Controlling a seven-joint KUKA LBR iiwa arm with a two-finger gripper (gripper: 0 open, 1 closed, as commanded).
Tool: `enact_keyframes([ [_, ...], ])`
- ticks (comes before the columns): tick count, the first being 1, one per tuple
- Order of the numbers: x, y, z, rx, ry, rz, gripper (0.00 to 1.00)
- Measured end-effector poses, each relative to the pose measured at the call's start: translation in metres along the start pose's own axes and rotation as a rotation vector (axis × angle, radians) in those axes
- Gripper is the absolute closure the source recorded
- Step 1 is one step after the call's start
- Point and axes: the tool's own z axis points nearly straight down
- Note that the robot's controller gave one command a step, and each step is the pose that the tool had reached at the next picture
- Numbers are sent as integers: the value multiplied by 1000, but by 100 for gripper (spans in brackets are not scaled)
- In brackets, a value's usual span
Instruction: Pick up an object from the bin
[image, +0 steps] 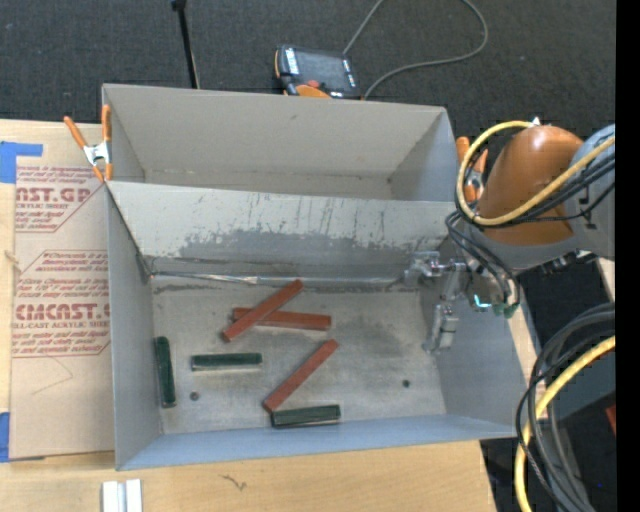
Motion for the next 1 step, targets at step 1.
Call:
enact_keyframes([
  [1, 19, 71, 79, -4, 1, 150, 0],
])
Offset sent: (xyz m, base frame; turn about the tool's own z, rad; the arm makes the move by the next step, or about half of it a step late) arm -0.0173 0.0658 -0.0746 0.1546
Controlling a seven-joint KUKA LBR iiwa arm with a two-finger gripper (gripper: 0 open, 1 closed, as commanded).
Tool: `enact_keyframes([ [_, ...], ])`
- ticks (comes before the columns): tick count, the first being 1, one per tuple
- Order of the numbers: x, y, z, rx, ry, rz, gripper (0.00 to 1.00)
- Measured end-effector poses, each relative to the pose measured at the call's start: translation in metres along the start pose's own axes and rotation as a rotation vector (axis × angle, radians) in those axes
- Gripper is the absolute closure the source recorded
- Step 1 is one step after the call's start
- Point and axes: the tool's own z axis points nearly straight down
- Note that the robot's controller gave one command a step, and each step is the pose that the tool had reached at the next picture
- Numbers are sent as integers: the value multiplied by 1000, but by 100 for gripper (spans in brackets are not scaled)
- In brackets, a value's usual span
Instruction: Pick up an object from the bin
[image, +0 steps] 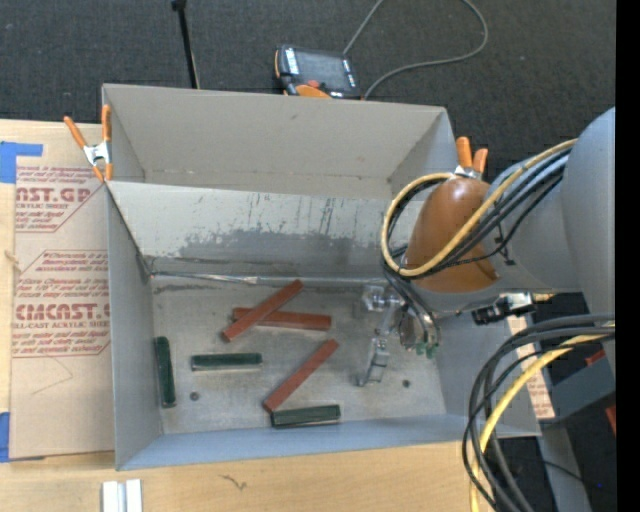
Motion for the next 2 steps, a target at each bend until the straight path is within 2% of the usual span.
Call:
enact_keyframes([
  [1, -6, 53, -4, 0, -8, -42, 0],
  [2, -6, 49, -4, 4, -8, -36, 100],
])
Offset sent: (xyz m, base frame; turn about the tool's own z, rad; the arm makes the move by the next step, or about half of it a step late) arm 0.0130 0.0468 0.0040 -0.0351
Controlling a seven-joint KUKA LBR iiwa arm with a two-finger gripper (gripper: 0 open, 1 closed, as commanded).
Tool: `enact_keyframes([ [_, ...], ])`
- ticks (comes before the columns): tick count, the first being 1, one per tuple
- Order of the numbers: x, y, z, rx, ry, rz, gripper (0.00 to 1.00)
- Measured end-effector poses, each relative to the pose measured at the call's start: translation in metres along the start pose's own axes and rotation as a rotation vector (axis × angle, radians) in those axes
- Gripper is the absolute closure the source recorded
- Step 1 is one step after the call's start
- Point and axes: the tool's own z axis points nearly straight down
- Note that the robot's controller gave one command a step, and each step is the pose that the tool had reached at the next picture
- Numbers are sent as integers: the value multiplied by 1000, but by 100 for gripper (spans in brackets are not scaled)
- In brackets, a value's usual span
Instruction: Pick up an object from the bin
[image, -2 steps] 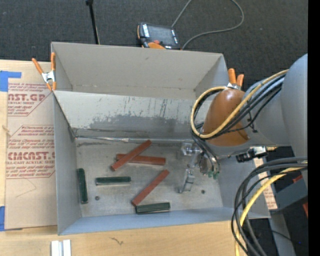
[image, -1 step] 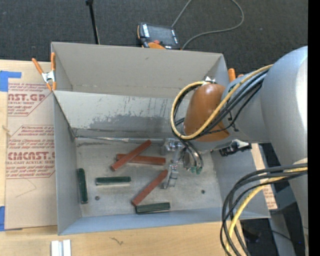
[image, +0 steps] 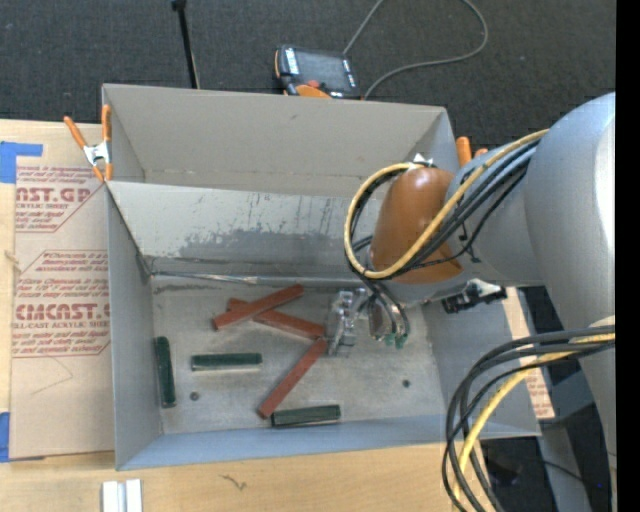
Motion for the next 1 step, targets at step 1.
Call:
enact_keyframes([
  [1, 0, 0, 0, 0, 0, 0, 0],
])
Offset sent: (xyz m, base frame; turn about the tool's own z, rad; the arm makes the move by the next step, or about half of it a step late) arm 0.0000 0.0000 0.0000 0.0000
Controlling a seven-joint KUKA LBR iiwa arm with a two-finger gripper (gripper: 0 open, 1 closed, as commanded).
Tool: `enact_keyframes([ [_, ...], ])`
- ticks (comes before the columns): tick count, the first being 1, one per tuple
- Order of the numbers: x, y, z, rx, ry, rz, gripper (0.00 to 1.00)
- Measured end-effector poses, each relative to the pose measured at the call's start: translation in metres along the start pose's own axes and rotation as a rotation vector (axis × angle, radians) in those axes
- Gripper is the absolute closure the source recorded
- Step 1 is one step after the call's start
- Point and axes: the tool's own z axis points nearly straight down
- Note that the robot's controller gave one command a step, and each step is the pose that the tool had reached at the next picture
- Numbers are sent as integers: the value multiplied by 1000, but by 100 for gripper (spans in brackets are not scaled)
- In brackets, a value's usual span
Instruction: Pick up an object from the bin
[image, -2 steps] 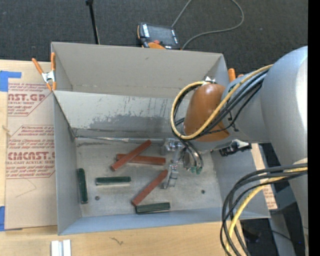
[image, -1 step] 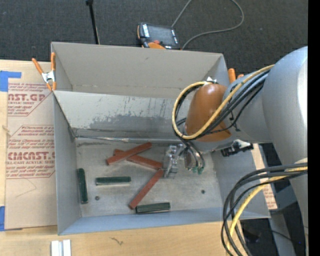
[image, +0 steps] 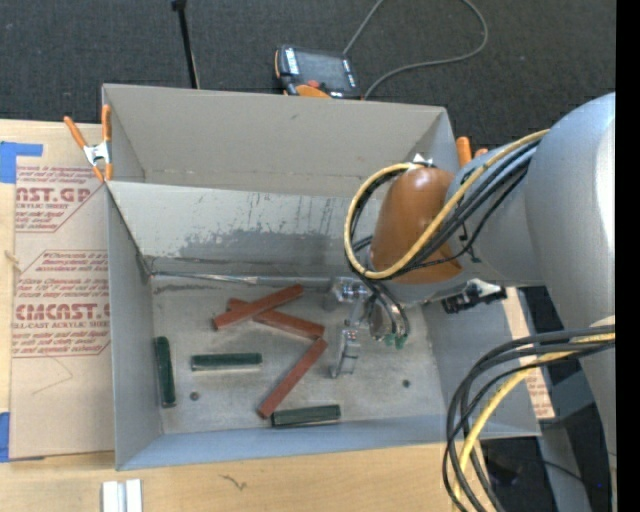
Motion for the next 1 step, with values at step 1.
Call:
enact_keyframes([
  [1, 23, 69, -4, -3, 3, 259, 0],
])
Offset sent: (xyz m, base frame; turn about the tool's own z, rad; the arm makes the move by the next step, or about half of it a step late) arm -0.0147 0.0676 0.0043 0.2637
